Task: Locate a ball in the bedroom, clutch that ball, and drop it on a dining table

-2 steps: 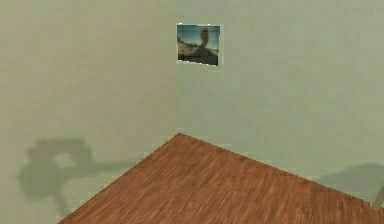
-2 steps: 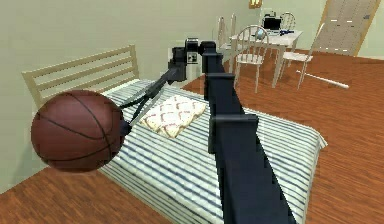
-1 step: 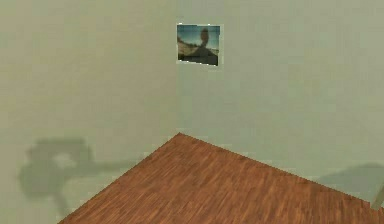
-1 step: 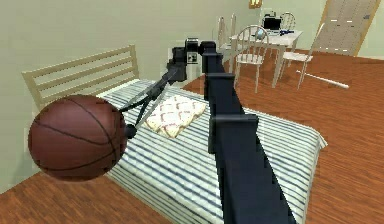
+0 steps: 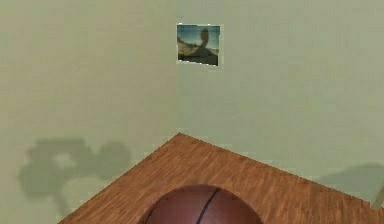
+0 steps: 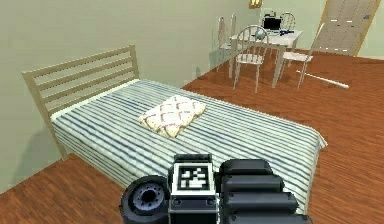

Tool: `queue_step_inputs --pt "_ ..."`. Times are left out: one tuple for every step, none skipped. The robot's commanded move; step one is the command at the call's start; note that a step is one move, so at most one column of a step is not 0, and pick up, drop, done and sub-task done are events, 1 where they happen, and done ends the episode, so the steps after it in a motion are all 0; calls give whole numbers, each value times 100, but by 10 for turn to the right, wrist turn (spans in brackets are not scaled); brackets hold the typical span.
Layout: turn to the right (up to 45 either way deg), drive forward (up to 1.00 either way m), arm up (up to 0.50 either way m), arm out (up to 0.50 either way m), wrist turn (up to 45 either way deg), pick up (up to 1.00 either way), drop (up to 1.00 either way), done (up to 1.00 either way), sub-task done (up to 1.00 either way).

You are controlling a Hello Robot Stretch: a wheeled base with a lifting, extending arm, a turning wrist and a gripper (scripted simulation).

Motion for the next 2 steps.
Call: queue_step_inputs --pt "-450 0 0 0 0 0 0 0 0" --pt "-90 0 0 0 0 0 0 0 0"
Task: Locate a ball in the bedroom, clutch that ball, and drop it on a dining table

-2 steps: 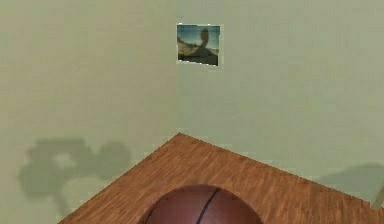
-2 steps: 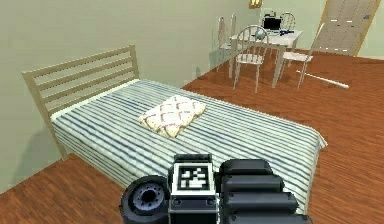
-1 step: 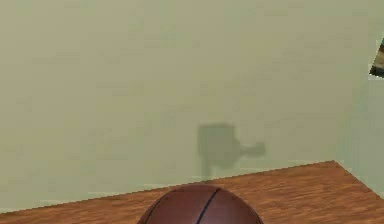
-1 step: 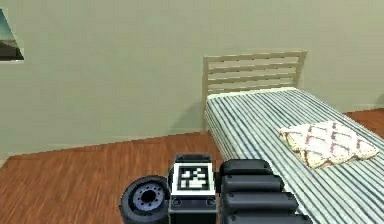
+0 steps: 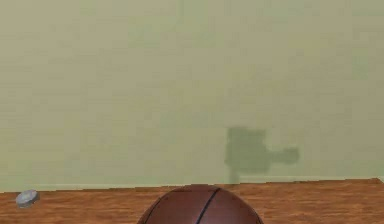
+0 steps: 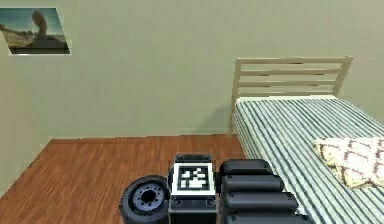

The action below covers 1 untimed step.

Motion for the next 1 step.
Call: queue_step_inputs --pt "0 15 0 0 0 0 0 0 0"
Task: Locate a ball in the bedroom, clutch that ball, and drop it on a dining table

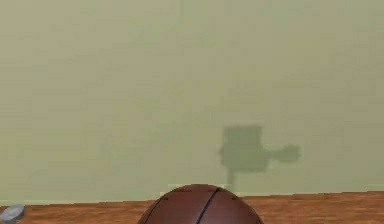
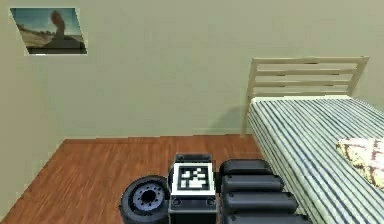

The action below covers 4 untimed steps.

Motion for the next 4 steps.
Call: queue_step_inputs --pt "-450 0 0 0 0 0 0 0 0" --pt "-450 0 0 0 0 0 0 0 0" --pt "0 35 0 0 0 0 0 0 0" --pt "-450 0 0 0 0 0 0 0 0"
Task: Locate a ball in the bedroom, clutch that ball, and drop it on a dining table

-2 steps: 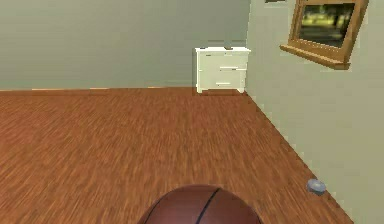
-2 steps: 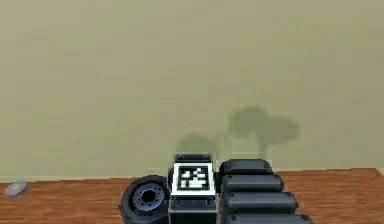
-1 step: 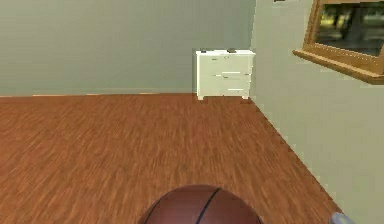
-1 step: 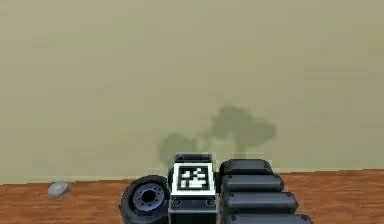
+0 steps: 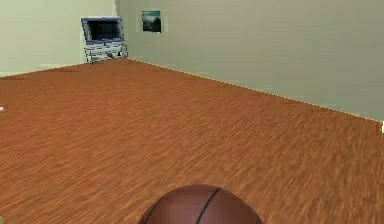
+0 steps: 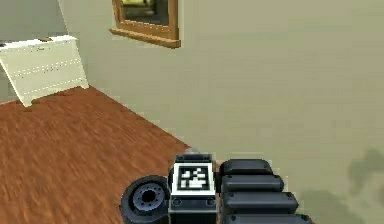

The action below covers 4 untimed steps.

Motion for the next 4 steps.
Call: queue_step_inputs --pt "0 70 0 0 0 0 0 0 0" --pt "-420 0 0 0 0 0 0 0 0" --pt "0 100 0 0 0 0 0 0 0" --pt "0 100 0 0 0 0 0 0 0"
